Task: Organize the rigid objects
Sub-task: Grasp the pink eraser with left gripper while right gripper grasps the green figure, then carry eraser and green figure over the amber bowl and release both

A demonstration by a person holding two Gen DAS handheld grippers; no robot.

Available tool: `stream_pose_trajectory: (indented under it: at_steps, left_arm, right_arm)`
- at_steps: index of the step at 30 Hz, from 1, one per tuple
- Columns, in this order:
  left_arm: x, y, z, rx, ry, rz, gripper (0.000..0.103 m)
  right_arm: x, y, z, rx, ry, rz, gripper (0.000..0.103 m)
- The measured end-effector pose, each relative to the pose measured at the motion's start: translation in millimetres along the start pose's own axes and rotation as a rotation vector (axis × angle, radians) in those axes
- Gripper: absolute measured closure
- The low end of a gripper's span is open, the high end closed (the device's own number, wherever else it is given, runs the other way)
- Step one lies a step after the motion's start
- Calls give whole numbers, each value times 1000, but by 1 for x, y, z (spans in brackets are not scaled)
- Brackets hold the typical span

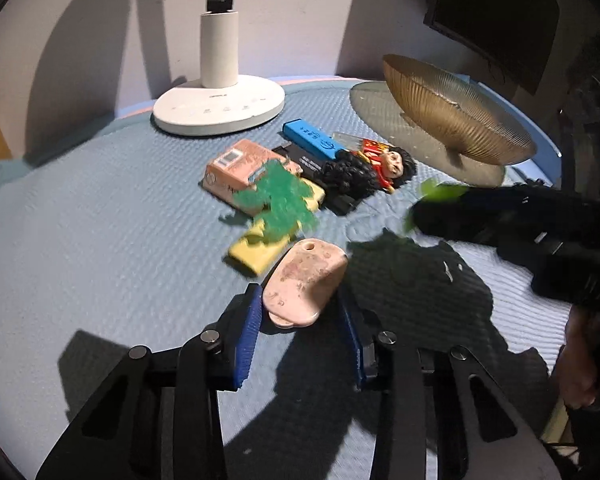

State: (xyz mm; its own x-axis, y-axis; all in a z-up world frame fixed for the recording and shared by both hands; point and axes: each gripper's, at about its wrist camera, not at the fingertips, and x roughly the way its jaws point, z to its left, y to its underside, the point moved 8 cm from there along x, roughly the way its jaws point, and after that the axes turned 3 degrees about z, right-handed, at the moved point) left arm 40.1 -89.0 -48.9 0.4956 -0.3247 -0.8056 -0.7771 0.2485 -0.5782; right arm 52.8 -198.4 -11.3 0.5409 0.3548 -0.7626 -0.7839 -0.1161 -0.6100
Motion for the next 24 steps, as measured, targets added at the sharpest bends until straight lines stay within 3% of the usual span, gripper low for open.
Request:
stream_pose_trajectory:
  at_steps: [6, 9, 10, 12, 13, 14, 15, 17, 21, 22, 23, 24]
  left_arm:
    - [-16, 37, -26, -40, 77, 42, 69]
    - [-17, 42, -37, 2, 24, 31, 69]
    - [-16, 43, -40, 12, 5, 33, 65]
    - [-15, 43, -45, 21, 14, 46, 45]
    - [-14, 43, -47, 30, 10, 55, 27]
    - [-14, 43, -47, 45, -21, 55, 22]
    - [-14, 43, -46, 63, -55, 47, 22]
    - [-10, 43, -46, 93, -101, 44, 22]
    - [-5, 37, -44, 67, -78, 40, 23]
    - [-4, 35, -45, 68, -67, 38, 30]
    - [-4, 33, -47, 73, -62, 38, 43]
    - [-3, 32, -48, 80, -70, 38, 50]
  right_arm:
    - [-30, 38, -33, 9, 78, 28, 61]
    - [-23, 57, -41, 29, 72, 51, 61]
    - [-20, 63, -43, 35, 70, 56, 61]
    - [-15, 72, -45, 37, 74, 77, 56]
    - [-14, 74, -45, 37, 70, 84, 54]
    - [-17, 76, -44, 32, 57, 77, 47]
    - [-22, 78, -42, 23, 44, 63, 38]
    - [-29, 81, -43, 9, 58, 41, 30]
    - [-27, 82, -50, 22, 64, 43, 30]
    - [-27, 79, -50, 18, 71, 38, 30]
    - [-27, 78, -49, 12, 79, 36, 34]
    - [-25, 76, -47, 0, 90, 39, 44]
